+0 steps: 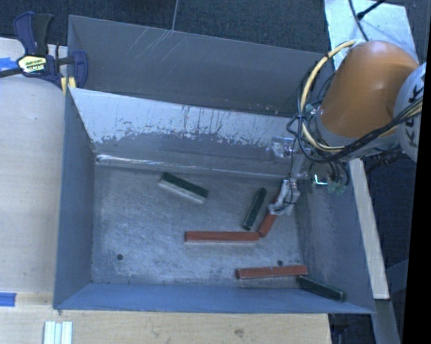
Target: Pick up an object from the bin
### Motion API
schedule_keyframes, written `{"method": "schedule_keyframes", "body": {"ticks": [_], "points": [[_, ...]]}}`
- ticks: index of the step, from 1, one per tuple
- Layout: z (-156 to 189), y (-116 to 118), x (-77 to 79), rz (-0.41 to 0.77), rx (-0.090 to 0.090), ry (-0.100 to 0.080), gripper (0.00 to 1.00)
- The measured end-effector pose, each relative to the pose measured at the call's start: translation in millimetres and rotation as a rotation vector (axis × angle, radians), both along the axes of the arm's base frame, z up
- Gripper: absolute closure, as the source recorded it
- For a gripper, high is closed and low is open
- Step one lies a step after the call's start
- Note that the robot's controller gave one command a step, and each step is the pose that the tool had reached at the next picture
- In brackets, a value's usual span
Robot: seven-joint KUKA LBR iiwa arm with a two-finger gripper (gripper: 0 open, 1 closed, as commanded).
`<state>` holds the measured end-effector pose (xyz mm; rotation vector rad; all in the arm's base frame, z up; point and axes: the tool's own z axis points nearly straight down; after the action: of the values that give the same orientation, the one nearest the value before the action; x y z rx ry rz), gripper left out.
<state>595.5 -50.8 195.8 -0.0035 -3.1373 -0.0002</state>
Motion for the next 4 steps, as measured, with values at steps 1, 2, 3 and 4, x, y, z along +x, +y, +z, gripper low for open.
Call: {"method": "schedule_keyframes", "body": {"ticks": [1, 2, 3, 4], "points": [[-126, -43, -80.3, 0.24, 0.0, -0.006, 0.0], [-107, -32, -29.4, 0.439, -0.001, -0.013, 0.0], [-126, -4, 19.0, 0.479, 0.0, -0.013, 0.0], [-124, -5, 17.4, 0.475, 0.002, -0.011, 1.0]]}}
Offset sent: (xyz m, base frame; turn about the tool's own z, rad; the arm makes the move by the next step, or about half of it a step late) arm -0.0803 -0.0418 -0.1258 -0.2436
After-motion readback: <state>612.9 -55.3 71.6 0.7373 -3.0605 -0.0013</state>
